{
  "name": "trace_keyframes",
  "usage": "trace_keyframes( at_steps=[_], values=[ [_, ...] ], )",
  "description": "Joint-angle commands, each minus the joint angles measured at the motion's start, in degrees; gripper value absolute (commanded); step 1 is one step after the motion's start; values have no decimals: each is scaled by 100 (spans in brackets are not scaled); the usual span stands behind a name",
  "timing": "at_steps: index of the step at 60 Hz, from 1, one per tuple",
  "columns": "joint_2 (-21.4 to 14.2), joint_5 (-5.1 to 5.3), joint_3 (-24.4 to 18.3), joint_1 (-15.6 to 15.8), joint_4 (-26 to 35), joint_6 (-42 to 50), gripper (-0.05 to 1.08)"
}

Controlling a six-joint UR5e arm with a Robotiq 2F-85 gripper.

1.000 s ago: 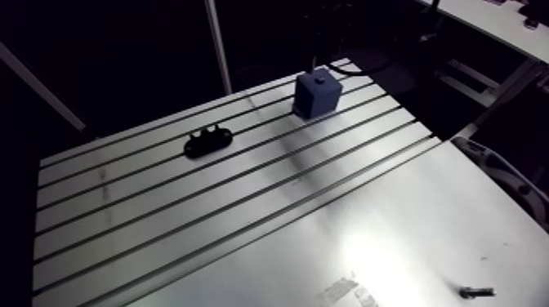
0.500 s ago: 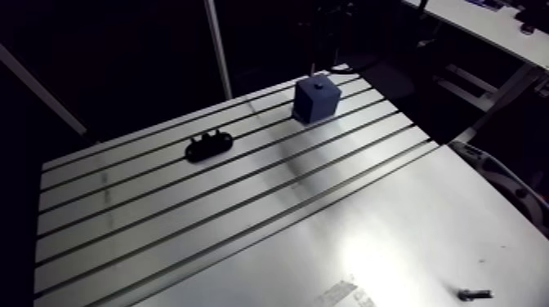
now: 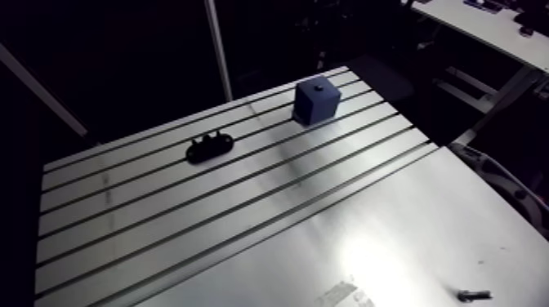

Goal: Pick up the M10 bolt and insert it into the hex recess until seated.

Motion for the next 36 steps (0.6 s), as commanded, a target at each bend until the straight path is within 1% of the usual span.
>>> trace_keyframes(
  at_steps=[1,7,11,17,36],
  values=[
    [25,-22,-69,-15,12,-11,102],
    [25,-25,-96,-24,5,-11,102],
    [34,-48,-89,-47,-4,6,103],
    [50,-24,-72,-84,-23,14,103],
    [78,-25,0,-103,-40,-2,104]
  ],
)
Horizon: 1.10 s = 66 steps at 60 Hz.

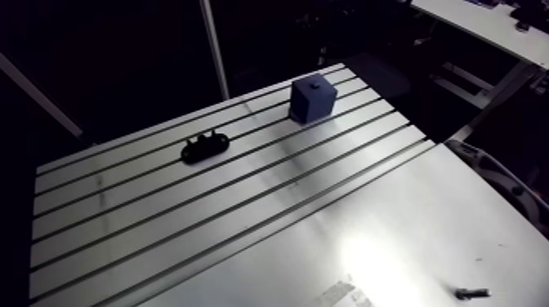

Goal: Pick up the M10 bolt and insert it into the hex recess until seated.

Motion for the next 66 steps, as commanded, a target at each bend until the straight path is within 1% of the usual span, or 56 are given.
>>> trace_keyframes(
  at_steps=[1,16,27,44,48,53,66],
  values=[
    [21,3,49,-14,-8,-17,104],
    [21,6,109,-14,-41,-9,104],
    [72,22,180,-47,-295,-35,105],
    [82,14,181,-49,-307,-51,105],
    [98,30,181,-49,-307,-61,105],
    [158,22,181,-49,-307,-61,105],
    [170,13,190,-49,-314,-61,105]
  ],
)
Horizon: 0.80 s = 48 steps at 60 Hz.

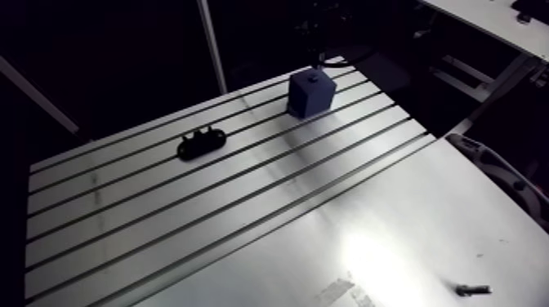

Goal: Pick up the M10 bolt and insert it into the hex recess until seated.

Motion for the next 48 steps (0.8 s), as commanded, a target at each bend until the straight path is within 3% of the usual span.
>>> trace_keyframes(
  at_steps=[1,48],
  values=[
    [30,-6,4,-1,-11,-3,105],
    [91,2,13,33,-11,-12,105]
  ],
)
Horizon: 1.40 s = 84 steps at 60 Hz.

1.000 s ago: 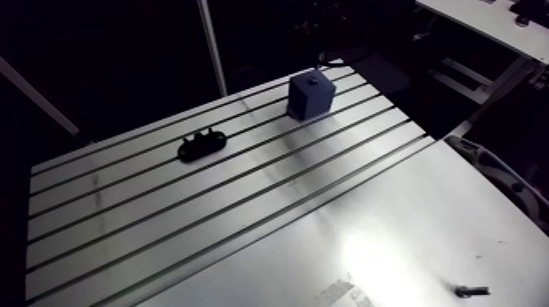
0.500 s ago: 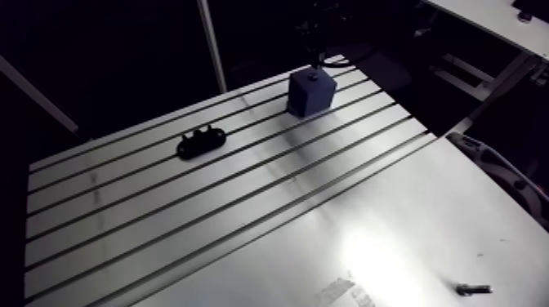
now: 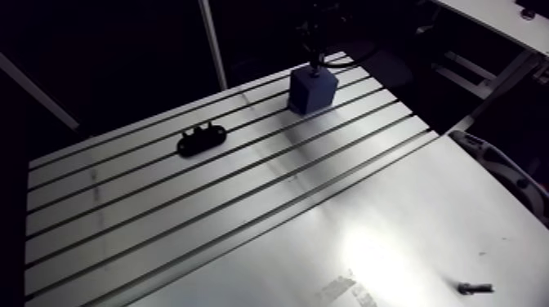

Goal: Pick up the M10 bolt and insert it into the hex recess until seated.

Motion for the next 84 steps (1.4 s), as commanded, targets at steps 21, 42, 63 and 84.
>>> trace_keyframes(
  at_steps=[21,42,63,84],
  values=[
    [14,-1,2,8,0,-5,105],
    [14,-1,88,-10,-9,-23,105],
    [14,-1,125,-19,-9,-31,105],
    [5,-1,125,-19,-9,-93,105]
  ],
)
